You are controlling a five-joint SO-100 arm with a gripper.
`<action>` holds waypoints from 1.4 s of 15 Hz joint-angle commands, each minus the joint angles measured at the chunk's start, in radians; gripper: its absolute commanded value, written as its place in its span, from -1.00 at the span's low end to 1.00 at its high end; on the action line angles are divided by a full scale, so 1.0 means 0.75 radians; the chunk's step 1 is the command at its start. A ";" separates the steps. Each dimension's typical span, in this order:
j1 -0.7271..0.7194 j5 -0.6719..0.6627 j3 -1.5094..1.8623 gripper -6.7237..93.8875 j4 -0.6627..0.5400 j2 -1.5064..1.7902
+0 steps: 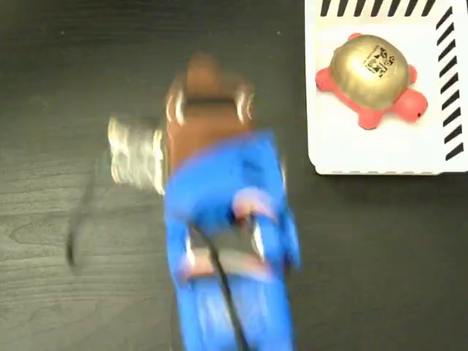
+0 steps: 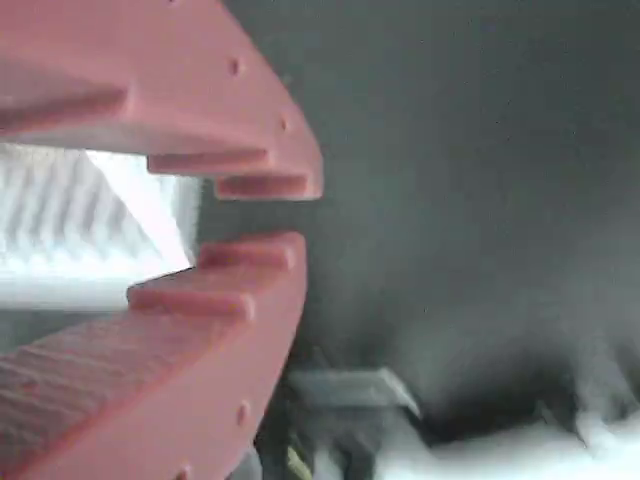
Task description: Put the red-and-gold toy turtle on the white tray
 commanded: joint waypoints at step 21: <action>-0.037 -0.061 0.489 -0.86 0.839 1.055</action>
